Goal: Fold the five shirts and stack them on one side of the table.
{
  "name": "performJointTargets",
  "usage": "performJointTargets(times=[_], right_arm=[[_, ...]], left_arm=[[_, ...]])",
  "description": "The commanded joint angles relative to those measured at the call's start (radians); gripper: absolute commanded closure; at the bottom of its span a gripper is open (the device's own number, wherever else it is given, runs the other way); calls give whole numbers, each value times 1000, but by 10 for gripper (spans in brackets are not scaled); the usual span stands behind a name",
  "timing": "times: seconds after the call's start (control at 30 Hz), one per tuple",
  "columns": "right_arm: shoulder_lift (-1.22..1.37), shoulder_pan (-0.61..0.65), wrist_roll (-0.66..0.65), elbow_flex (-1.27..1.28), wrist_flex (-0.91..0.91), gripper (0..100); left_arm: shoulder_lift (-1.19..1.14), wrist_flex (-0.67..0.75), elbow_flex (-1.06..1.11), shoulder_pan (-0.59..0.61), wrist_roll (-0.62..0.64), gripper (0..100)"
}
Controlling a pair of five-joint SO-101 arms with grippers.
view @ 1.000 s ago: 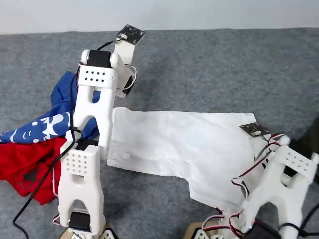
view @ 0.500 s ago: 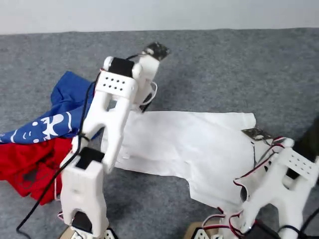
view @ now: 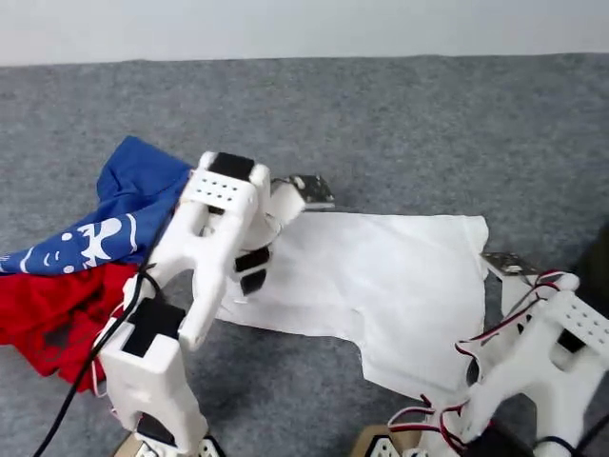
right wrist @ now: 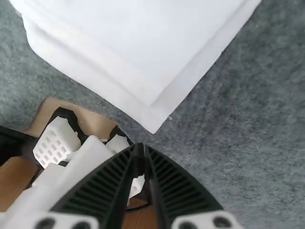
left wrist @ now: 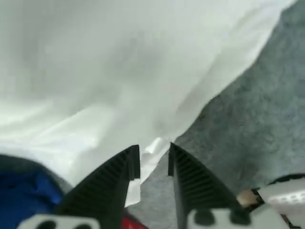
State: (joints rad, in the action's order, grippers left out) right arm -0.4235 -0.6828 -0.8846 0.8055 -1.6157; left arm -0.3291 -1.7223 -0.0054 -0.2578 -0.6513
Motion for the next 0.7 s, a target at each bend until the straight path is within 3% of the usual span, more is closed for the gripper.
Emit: performJointTargets(times=[0.0, 0.33, 0.67], right_arm=[[-36, -5, 48, -46, -21, 987], [-36, -4, 49, -46, -67, 988], [-36, -4, 48, -48, -58, 988]], left_arm=[[61, 54, 42, -31, -23, 881], [61, 140, 395, -21, -124, 885], [74, 60, 371, 29, -164, 885]])
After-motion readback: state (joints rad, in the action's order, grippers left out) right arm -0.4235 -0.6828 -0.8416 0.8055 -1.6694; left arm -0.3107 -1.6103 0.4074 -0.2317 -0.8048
